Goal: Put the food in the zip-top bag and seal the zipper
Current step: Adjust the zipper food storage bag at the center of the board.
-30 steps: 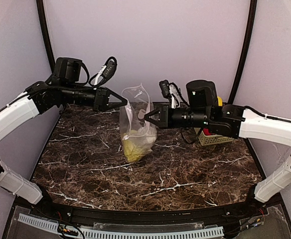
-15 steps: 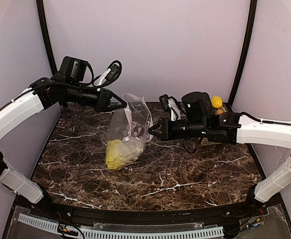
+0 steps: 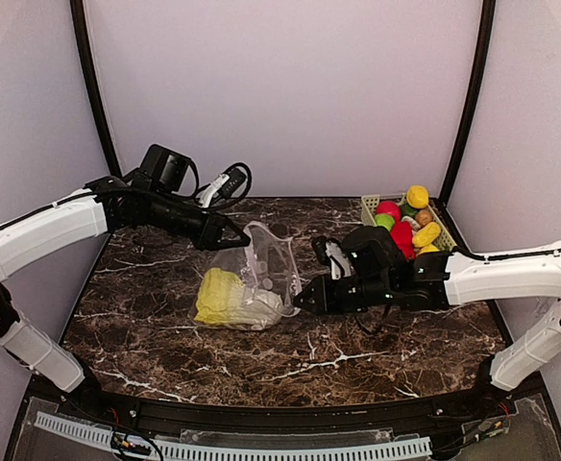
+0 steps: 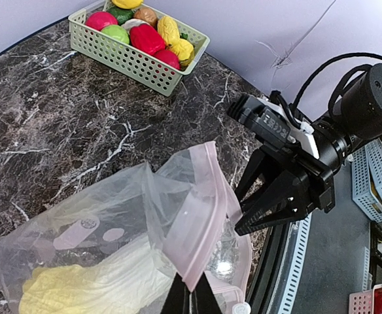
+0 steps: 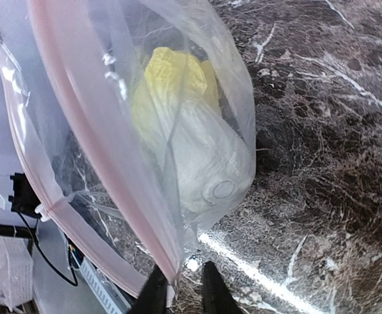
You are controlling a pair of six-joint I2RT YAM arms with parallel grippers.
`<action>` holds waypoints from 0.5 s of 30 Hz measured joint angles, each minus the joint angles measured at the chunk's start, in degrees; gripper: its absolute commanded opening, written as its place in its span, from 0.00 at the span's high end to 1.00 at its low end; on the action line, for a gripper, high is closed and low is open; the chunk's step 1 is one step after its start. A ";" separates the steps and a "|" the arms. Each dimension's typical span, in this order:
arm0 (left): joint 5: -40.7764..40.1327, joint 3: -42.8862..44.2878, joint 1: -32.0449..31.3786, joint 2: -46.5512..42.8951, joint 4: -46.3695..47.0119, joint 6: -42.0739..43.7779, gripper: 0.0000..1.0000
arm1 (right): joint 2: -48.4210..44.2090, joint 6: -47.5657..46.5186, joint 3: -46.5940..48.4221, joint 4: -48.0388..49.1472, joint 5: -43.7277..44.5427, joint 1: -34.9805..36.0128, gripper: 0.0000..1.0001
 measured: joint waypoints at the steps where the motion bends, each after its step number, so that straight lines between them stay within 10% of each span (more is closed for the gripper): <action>1: 0.55 -0.35 -0.04 0.26 0.37 -0.37 0.99 | -0.02 0.15 -0.02 -0.13 0.50 0.11 0.52; 6: 1.68 -0.55 -0.46 1.68 2.05 -1.36 0.99 | -1.90 0.68 -1.25 -0.70 3.52 0.85 0.18; 15: -1.42 -3.06 -1.40 0.44 4.33 -1.53 0.99 | -17.03 -0.98 -3.76 -9.31 12.76 1.29 0.02</action>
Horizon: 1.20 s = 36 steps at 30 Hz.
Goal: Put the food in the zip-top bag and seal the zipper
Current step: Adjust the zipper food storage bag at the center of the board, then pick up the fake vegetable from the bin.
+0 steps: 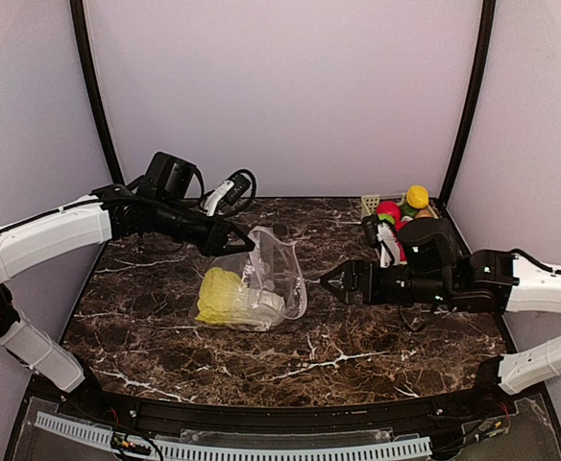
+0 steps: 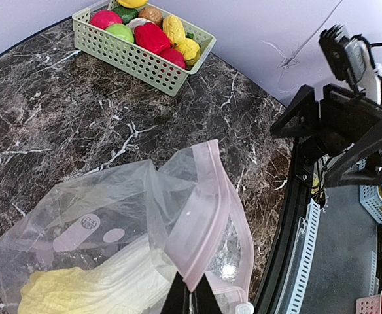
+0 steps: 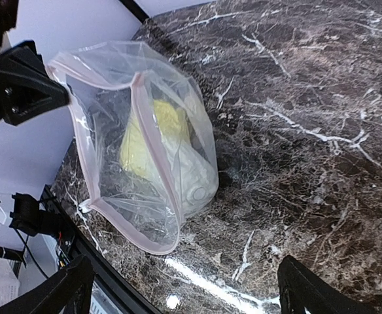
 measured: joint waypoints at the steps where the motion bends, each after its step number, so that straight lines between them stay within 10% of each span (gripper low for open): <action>1: -0.31 -0.11 -0.02 -0.04 0.13 -0.02 0.99 | -1.99 -0.31 0.00 -1.16 1.14 0.00 0.01; 11: -1.84 -0.11 -0.04 -0.04 1.01 0.02 0.99 | -11.23 -3.87 1.88 -13.84 9.35 -3.10 0.01; 36: -5.20 -0.37 -1.46 0.39 1.11 0.17 0.99 | 17.33 -20.09 15.69 -15.15 -1.81 -45.13 0.14</action>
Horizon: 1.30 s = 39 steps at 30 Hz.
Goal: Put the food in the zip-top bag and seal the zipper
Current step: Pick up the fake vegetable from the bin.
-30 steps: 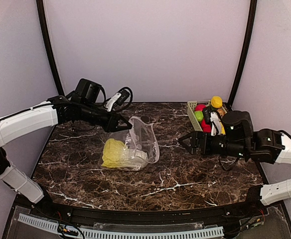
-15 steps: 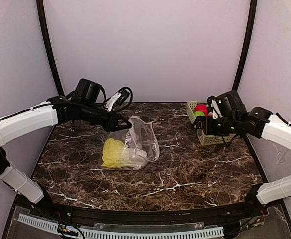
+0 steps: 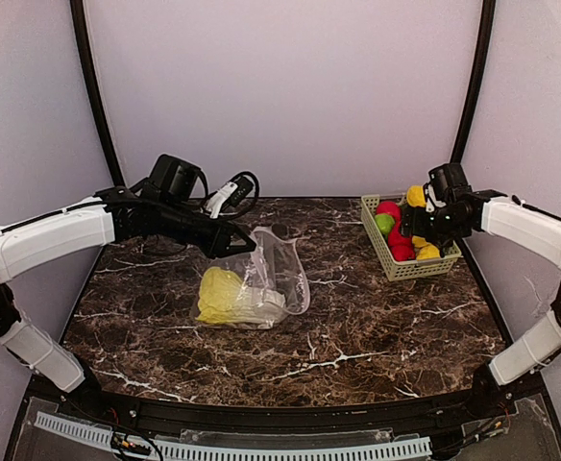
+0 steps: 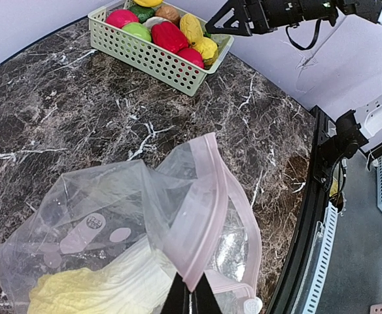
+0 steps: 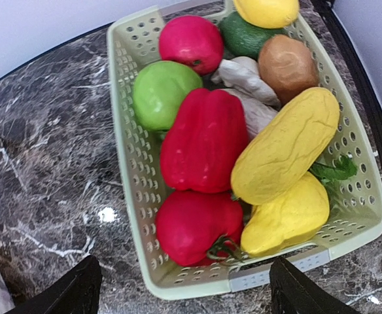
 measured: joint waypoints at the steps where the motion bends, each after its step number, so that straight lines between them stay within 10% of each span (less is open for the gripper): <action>1: -0.17 0.00 -0.17 0.11 0.02 0.11 0.99 | 0.81 0.22 0.04 0.37 0.11 -0.70 0.14; 29: -3.37 0.00 -2.67 0.48 -0.50 1.25 0.99 | 30.38 -8.33 21.11 3.52 2.14 -4.76 0.24; 39: -4.00 0.00 -3.06 0.70 -1.29 1.64 0.99 | 33.94 -8.46 24.81 0.50 5.73 -3.39 0.48</action>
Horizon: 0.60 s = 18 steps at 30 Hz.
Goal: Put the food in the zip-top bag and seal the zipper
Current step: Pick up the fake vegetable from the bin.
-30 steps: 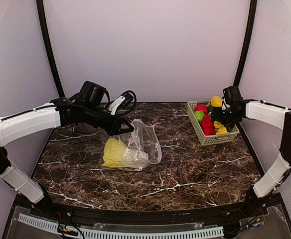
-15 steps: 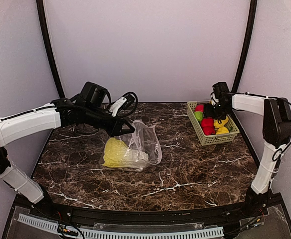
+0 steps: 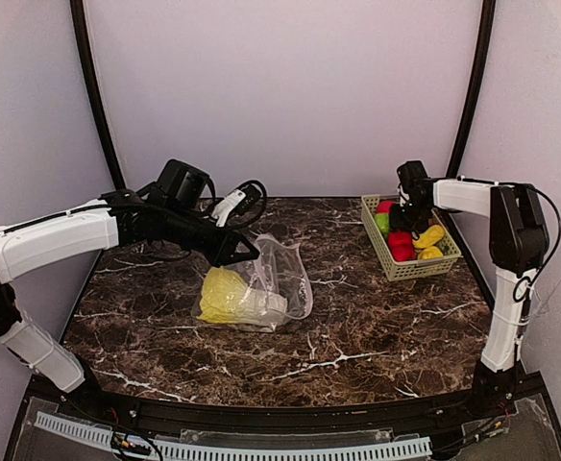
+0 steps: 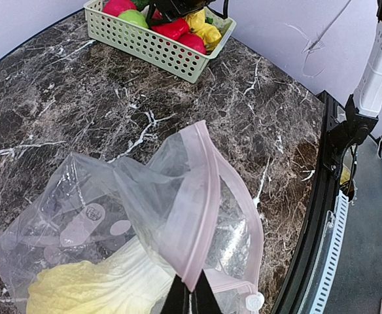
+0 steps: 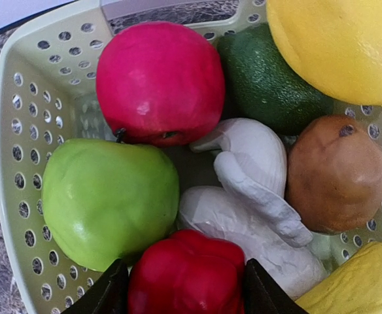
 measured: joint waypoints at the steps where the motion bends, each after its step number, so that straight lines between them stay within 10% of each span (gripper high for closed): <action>1: -0.02 0.00 -0.07 0.00 -0.11 0.00 0.99 | 0.00 0.22 0.04 0.00 0.31 0.04 0.49; 18: -0.15 0.00 -0.61 0.00 -0.44 0.04 0.99 | -10.88 0.90 0.09 -1.16 -2.36 0.31 0.52</action>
